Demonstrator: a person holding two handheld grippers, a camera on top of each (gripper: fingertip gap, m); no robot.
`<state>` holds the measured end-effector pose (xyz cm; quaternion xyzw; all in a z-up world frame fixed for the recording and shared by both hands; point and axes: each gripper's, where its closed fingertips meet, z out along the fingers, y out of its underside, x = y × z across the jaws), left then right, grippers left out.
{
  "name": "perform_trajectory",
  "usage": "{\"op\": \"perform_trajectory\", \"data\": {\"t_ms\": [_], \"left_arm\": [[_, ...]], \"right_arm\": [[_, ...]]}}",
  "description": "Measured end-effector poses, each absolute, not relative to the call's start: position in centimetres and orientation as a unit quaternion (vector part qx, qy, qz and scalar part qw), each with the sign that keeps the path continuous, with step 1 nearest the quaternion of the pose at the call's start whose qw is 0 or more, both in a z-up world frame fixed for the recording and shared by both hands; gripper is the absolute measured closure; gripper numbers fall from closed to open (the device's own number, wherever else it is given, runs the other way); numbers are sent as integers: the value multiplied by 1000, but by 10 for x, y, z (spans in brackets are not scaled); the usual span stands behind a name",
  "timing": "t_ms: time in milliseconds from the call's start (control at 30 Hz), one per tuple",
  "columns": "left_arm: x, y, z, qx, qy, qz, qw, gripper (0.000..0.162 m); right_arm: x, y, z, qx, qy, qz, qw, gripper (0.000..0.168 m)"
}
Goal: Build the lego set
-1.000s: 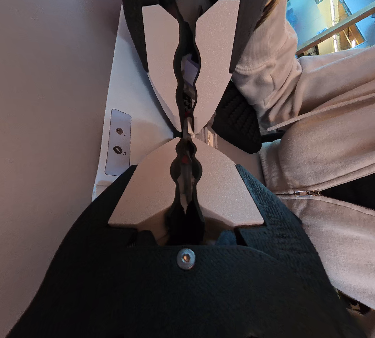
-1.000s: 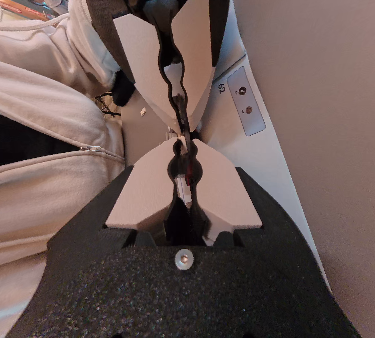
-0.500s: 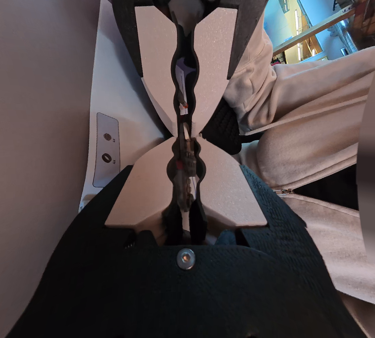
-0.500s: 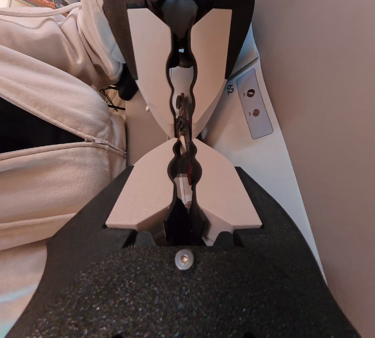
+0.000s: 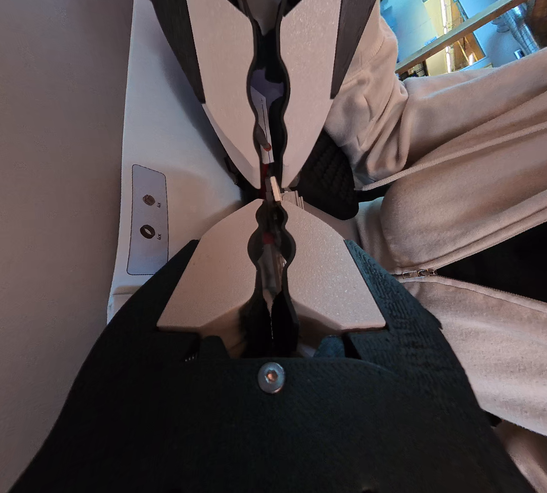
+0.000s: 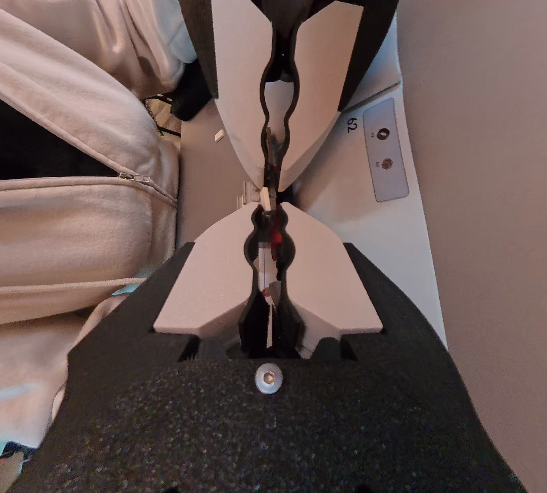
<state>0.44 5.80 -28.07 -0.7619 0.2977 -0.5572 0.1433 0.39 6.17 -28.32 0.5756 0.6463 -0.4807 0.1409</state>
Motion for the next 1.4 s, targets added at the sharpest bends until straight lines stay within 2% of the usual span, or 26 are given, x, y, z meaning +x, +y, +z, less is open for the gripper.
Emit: {"op": "perform_trajectory", "data": {"t_ms": [167,300,400,667,967,1233,1333,1400], "left_arm": [[4,58,-279,-758,304,-557,152,156],[6,56,-273,-744,304,-576,148,140],[9,59,-278,-757,301,-560,150,152],[10,57,-277,-762,332,-529,171,149],[11,58,-277,-755,348,-524,186,153],[12,57,-276,-757,337,-531,177,152],[11,55,-273,-755,324,-545,168,143],[8,55,-277,-765,318,-534,167,147]], "right_arm": [[3,60,-281,575,632,-497,150,161],[3,61,-282,585,631,-488,149,161],[3,59,-281,586,630,-486,150,161],[4,57,-280,593,619,-488,165,162],[5,57,-280,605,611,-477,182,161],[7,56,-280,610,623,-468,142,161],[8,56,-279,607,624,-474,132,161],[8,56,-279,607,622,-478,125,161]]}}
